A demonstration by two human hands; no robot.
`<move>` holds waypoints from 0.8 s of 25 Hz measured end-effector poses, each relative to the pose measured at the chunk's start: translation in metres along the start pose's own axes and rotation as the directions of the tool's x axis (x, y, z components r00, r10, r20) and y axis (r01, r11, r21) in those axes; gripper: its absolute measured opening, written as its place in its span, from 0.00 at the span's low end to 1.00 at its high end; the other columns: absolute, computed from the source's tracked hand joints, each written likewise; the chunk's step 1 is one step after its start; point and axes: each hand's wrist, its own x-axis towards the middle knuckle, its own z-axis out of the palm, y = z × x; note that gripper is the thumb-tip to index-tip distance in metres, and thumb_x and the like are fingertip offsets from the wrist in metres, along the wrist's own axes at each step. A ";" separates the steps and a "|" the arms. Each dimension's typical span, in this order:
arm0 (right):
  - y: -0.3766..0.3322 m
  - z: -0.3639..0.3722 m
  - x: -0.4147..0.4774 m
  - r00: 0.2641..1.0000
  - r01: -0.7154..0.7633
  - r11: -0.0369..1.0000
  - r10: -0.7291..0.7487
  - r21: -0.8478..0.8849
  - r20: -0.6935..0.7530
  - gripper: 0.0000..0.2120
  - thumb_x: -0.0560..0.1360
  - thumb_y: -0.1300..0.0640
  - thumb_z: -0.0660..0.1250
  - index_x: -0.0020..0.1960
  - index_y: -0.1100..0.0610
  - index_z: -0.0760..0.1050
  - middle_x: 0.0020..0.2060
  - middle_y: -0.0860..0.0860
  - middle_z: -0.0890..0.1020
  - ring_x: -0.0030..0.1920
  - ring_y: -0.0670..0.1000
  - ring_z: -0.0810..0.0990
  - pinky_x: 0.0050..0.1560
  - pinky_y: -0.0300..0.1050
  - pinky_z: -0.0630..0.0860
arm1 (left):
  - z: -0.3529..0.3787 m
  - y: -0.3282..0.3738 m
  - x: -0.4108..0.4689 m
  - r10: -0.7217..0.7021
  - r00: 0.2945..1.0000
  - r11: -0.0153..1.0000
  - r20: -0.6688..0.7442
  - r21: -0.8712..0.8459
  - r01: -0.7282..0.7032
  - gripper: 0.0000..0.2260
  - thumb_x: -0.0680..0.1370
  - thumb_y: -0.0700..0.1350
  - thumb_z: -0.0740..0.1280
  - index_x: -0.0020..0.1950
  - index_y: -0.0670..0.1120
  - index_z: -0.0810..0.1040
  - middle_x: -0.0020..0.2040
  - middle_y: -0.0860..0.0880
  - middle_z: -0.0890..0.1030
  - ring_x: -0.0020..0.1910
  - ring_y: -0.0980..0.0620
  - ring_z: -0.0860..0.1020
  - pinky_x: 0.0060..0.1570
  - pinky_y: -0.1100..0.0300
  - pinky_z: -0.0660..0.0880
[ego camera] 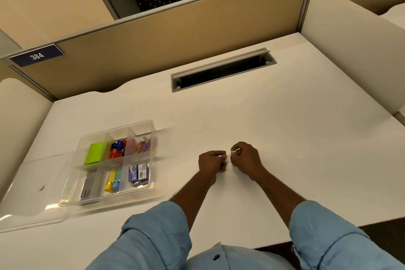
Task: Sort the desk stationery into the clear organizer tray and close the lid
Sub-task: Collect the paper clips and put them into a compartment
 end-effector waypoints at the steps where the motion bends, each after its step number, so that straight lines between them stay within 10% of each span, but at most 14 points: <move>1: -0.001 0.001 -0.001 0.998 -0.057 0.992 0.055 0.113 0.025 0.09 0.70 0.65 0.63 0.47 0.58 0.79 0.41 0.54 0.83 0.41 0.53 0.82 0.42 0.42 0.77 | 0.000 0.000 -0.002 -0.025 0.999 0.998 0.039 -0.052 0.027 0.04 0.73 0.34 0.69 0.45 0.39 0.82 0.34 0.42 0.80 0.30 0.47 0.76 0.35 0.57 0.79; 6: -0.003 0.014 -0.002 0.955 -0.296 0.834 0.274 0.466 0.116 0.08 0.71 0.68 0.61 0.42 0.60 0.78 0.36 0.56 0.81 0.34 0.52 0.79 0.43 0.49 0.79 | 0.003 0.001 -0.012 0.027 0.996 0.999 0.088 -0.029 -0.024 0.06 0.73 0.35 0.69 0.38 0.43 0.83 0.33 0.41 0.82 0.35 0.43 0.80 0.43 0.50 0.81; 14: -0.022 0.037 -0.005 0.935 -0.353 0.798 0.311 0.488 0.168 0.09 0.76 0.62 0.61 0.38 0.60 0.74 0.33 0.54 0.75 0.35 0.51 0.74 0.37 0.44 0.72 | -0.011 0.007 -0.020 0.319 0.947 0.868 -0.042 0.414 -0.274 0.04 0.68 0.37 0.68 0.37 0.42 0.83 0.33 0.48 0.82 0.32 0.56 0.78 0.33 0.69 0.73; 20: -0.053 0.050 -0.002 0.835 -0.531 0.373 0.383 0.761 0.395 0.06 0.76 0.73 0.58 0.45 0.71 0.74 0.59 0.69 0.75 0.60 0.62 0.77 0.62 0.51 0.74 | -0.038 0.012 -0.015 0.404 0.912 0.831 -0.078 0.448 -0.329 0.04 0.69 0.41 0.70 0.36 0.42 0.83 0.36 0.47 0.83 0.34 0.58 0.77 0.33 0.71 0.69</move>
